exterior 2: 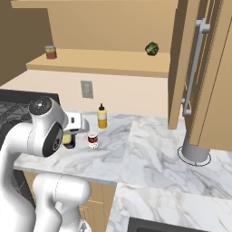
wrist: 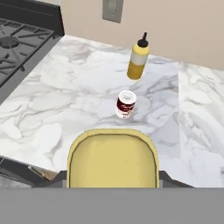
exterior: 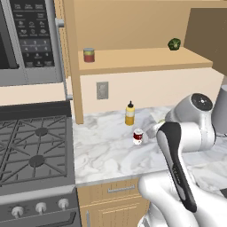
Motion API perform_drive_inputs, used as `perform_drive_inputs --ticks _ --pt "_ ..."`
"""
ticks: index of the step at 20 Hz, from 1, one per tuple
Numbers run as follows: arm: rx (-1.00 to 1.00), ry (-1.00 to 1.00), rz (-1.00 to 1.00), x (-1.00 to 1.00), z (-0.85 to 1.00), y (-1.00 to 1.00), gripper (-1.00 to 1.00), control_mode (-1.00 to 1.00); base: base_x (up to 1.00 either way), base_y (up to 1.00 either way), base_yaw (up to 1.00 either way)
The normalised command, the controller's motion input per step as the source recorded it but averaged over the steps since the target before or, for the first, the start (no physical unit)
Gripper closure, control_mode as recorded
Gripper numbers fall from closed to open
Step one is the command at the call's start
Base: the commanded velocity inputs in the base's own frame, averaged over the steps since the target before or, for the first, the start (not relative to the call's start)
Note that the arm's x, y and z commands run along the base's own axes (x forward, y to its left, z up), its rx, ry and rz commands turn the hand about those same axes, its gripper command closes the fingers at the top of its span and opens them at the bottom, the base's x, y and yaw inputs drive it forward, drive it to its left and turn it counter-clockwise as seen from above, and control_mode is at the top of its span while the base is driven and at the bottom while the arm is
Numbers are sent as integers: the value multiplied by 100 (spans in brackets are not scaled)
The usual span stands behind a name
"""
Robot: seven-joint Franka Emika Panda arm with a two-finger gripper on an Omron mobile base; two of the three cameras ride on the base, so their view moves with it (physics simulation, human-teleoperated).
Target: Pick the cans from the counter and place them in their designated side in the cabinet.
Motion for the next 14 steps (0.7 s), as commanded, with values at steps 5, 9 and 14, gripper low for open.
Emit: perform_drive_inputs --ticks 5,9,14 --pt "0 -9 4 -4 26 0 100 -100 0 0 0" --pt "0 -7 4 -2 27 0 100 -100 0 0 0" --pt "0 -6 2 -5 26 0 100 -100 0 0 0"
